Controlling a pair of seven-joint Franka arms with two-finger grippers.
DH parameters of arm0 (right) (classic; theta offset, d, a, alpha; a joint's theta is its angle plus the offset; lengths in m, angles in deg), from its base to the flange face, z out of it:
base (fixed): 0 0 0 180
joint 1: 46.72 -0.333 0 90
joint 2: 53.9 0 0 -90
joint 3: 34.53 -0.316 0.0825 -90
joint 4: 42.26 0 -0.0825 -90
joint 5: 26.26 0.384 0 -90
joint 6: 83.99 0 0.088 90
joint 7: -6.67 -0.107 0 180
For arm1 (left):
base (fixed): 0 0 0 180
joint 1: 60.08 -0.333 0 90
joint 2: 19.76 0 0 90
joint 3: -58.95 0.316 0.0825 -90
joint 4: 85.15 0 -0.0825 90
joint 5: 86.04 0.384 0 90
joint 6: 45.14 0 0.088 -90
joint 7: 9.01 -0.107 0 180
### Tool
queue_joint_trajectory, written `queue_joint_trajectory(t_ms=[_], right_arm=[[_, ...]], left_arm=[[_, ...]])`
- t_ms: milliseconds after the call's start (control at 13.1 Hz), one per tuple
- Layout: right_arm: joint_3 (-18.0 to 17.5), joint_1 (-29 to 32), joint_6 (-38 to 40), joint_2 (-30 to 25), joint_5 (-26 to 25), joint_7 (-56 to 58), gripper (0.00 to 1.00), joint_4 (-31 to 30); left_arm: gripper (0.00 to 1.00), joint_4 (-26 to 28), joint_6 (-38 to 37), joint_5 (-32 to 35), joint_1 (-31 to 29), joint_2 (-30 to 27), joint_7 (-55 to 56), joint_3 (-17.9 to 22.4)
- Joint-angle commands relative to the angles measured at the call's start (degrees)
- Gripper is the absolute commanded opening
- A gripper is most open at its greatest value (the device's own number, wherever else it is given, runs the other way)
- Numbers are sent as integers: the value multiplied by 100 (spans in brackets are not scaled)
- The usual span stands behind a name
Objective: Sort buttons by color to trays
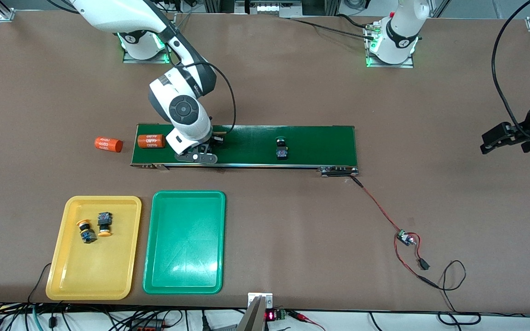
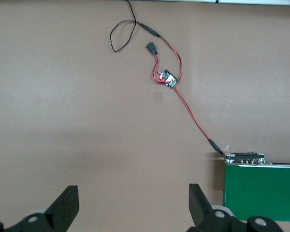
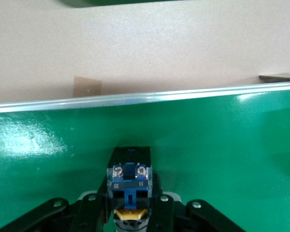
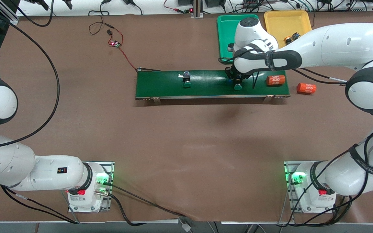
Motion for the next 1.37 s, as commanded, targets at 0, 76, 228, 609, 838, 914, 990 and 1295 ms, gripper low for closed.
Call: queue_joint_trajectory(t_ms=[0,76,228,609,838,914,990,1295], right_arm=[[-42,206,90,-235,78,171,0,32],[-68,355,290,-385,78,188,0,50],[-51,497,1167,-518,78,564,0,670],[10,769,903,-361,-10,1067,0,1456],[19,1007,101,130,-10,1996,0,1718],[89,1007,-14,324,-18,2138,0,1946],[220,998,-67,569,-18,2314,0,2218],[353,998,-690,1641,-18,3140,0,3379]], left_arm=[[100,322,114,-79,-5,-227,32,-14],[100,174,70,-53,73,-192,57,-14],[100,41,87,-114,83,-156,294,-5],[100,-109,-218,-123,56,-192,260,-14],[100,-232,-922,-114,13,-200,225,-5],[100,-258,-906,-123,12,-201,216,-5],[100,-259,-880,-123,30,-201,207,-22],[100,-215,-704,-149,65,-271,198,-22]])
